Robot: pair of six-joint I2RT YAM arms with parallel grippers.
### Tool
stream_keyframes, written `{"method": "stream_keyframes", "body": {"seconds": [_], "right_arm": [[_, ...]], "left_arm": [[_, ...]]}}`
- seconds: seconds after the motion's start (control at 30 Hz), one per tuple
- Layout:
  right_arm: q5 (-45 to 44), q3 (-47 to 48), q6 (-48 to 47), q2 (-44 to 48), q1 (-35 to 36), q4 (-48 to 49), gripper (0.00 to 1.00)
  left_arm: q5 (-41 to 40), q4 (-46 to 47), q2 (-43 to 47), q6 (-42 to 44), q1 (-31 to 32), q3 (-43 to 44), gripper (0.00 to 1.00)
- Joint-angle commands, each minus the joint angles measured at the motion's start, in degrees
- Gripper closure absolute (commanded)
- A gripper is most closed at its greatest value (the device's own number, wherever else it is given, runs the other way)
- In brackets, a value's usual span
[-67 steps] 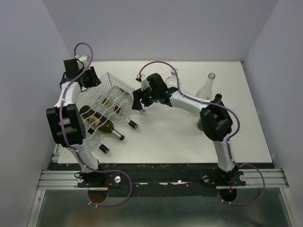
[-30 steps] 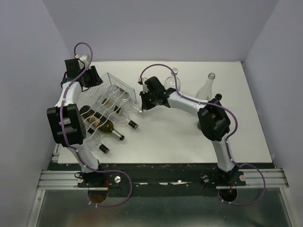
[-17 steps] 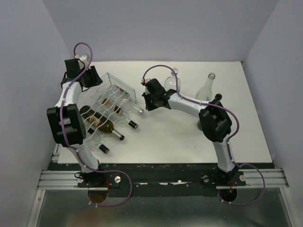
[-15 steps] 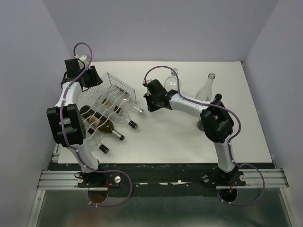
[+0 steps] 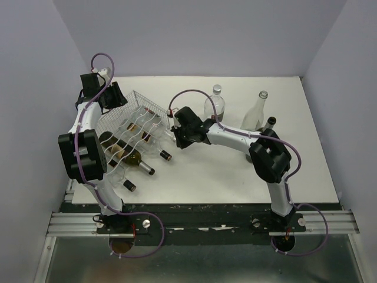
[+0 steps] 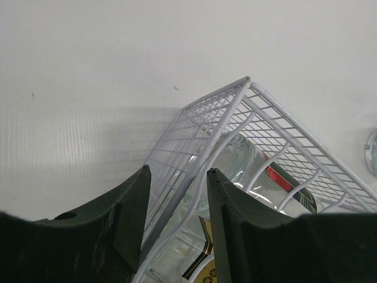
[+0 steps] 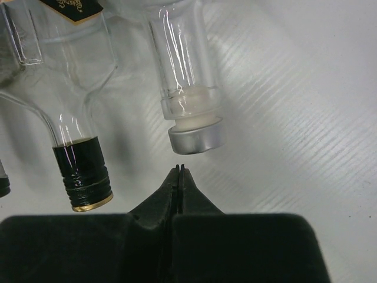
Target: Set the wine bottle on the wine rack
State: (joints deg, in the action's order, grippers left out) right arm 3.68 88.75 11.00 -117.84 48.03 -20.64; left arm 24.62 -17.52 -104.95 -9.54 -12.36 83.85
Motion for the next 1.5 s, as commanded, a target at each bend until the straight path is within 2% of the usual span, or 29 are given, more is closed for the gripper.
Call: {"method": "stream_keyframes", "body": {"seconds": [0.0,0.2,0.5,0.6,0.7,0.77,0.9,1.07,1.1,1.13,1.2,1.37,1.47], "right_arm": [[-1.4,1.8,-0.8,-2.6,0.0,3.9,0.99],[-3.3,9.0,-2.9,-8.2,0.0,2.3,0.99],[-3.4,15.7,-3.1,-11.0,0.0,3.2,0.99],[-3.4,15.4,-2.7,-10.3,0.0,3.0,0.99],[-8.6,13.8,-0.8,-8.1,0.0,0.2,1.0],[-10.7,10.3,-0.5,-4.5,0.0,0.6,0.99],[-14.1,4.1,-0.5,3.5,0.0,2.4,0.79],[-13.1,5.0,-2.2,10.4,-0.1,-5.3,0.78],[-12.9,5.8,-2.6,11.7,0.0,-7.9,0.78],[-13.1,6.2,-2.7,13.1,-0.1,-9.7,0.78],[-14.8,6.2,-2.4,16.7,-0.1,-13.3,0.73],[-22.5,6.5,-2.7,26.2,-0.2,-22.4,0.36],[-27.6,7.6,-3.0,30.9,-0.7,-28.0,0.17]], "left_arm": [[1.1,-0.8,-0.2,-1.3,0.5,0.1,0.48],[1.2,-1.3,-0.1,-1.0,0.6,0.0,0.48],[1.3,-1.6,0.3,-0.9,0.6,0.1,0.48],[1.1,-2.3,0.4,-2.4,0.2,0.7,0.48],[2.5,-2.6,1.1,-7.7,-1.3,3.8,0.47],[2.3,-2.3,1.9,-9.6,-2.1,5.4,0.39],[1.7,-2.0,3.9,-9.6,-2.7,8.0,0.26],[0.9,-1.9,7.7,-9.1,-2.5,8.9,0.15],[1.0,-2.0,8.7,-9.0,-2.6,9.0,0.07],[1.0,-2.1,9.7,-9.0,-2.6,8.7,0.05],[1.8,-2.3,12.1,-9.2,-2.6,8.3,0.02],[10.0,-2.9,17.8,-10.2,-2.5,6.3,0.01],[13.5,0.6,22.0,-12.1,-1.5,2.1,0.01]]}}
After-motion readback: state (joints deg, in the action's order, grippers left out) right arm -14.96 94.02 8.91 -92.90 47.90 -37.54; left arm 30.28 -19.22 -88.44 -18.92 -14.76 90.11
